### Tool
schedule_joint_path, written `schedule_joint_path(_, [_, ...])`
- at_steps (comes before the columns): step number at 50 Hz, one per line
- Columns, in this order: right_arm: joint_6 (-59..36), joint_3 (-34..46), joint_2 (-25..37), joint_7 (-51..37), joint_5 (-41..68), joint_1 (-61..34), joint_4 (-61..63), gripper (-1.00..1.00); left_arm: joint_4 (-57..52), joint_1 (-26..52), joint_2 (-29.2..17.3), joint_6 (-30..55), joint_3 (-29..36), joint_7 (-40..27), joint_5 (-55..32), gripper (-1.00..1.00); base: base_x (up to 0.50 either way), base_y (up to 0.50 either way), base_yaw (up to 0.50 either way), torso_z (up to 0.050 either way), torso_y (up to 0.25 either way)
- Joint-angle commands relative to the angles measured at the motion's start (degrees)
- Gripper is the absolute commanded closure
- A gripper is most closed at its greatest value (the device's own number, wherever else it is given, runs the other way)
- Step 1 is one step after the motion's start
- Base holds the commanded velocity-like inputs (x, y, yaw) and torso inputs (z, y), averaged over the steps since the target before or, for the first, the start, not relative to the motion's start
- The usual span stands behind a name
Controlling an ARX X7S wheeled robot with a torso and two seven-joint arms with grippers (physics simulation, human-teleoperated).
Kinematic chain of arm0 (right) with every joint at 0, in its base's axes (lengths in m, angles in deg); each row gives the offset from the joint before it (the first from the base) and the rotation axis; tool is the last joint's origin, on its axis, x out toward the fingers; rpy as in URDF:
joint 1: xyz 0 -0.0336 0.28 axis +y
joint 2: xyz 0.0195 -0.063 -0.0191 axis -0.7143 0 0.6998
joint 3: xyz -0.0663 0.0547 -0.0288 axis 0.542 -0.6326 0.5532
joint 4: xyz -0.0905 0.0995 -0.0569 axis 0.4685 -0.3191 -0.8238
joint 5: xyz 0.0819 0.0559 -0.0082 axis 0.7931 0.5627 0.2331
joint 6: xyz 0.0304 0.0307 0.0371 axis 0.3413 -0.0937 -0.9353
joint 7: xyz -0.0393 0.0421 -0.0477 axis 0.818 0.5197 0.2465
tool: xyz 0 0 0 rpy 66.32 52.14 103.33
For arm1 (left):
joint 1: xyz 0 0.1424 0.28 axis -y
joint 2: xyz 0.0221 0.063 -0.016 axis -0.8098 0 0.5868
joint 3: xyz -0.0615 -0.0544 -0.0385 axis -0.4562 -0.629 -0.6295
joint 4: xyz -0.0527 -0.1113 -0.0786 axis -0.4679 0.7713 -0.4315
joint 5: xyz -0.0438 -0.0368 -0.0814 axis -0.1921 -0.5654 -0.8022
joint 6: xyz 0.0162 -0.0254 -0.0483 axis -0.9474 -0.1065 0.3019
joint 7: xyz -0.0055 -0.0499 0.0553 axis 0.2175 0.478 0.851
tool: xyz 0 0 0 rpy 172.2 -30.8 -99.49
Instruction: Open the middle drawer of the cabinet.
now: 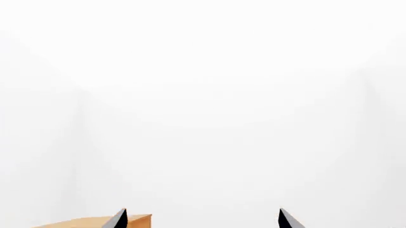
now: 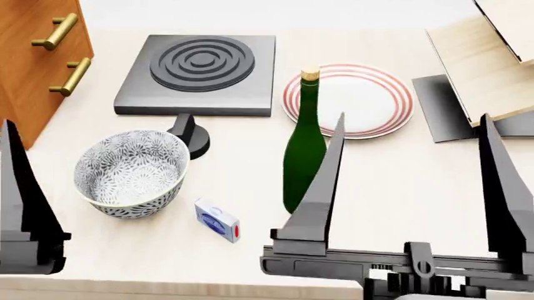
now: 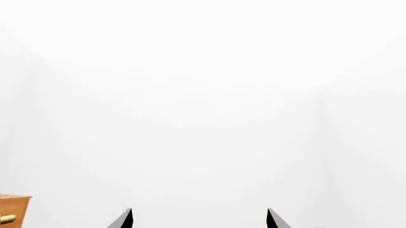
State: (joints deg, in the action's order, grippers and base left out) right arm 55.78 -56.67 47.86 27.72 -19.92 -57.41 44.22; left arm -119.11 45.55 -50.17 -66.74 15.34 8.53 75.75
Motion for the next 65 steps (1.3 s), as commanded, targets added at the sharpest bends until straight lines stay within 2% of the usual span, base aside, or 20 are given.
schedule_joint_path(1, [2.1,-2.5,-8.6,10.7,-10.9,0.4,4.1,-1.0,-9.7,3.0,0.9,6.8,-4.2,1.0,-2.2,-1.0,0.0,0.0,0.0,0.0,0.0])
schedule_joint_path(5, [3.7,-1.8,-8.6,10.8,-10.9,1.1,4.1,-1.0,-12.3,3.5,0.2,8.3,-5.0,0.4,-4.0,-1.0,0.0,0.0,0.0,0.0,0.0])
schedule_joint_path(7, [4.3,-1.6,-8.6,10.8,-10.9,1.5,4.1,-1.0,-12.3,3.6,-1.7,7.7,-4.5,-1.6,-5.1,-1.0,0.0,0.0,0.0,0.0,0.0])
schedule_joint_path(18, [9.2,-1.4,-8.6,10.7,-10.8,4.5,4.1,-1.0,-12.3,6.7,-19.2,3.7,4.1,-21.8,-14.7,-1.0,0.0,0.0,0.0,0.0,0.0])
schedule_joint_path(24, [10.7,-1.7,-8.6,10.3,-9.3,4.5,4.1,-1.0,-12.2,8.4,-24.2,2.2,6.6,-27.6,-17.6,-1.0,0.0,0.0,0.0,0.0,0.0])
schedule_joint_path(32, [13.5,-1.5,-8.6,10.7,-9.3,5.3,4.1,-1.0,-11.9,9.3,-26.1,1.5,8.0,-29.6,-18.0,-1.0,0.14,0.0,0.0,0.0,0.0])
schedule_joint_path(65, [14.2,-1.4,-8.6,11.1,-10.4,5.0,4.1,-1.0,-10.8,10.1,-28.5,-0.3,10.9,-32.0,-17.2,-1.0,0.5,0.0,0.0,0.0,0.0])
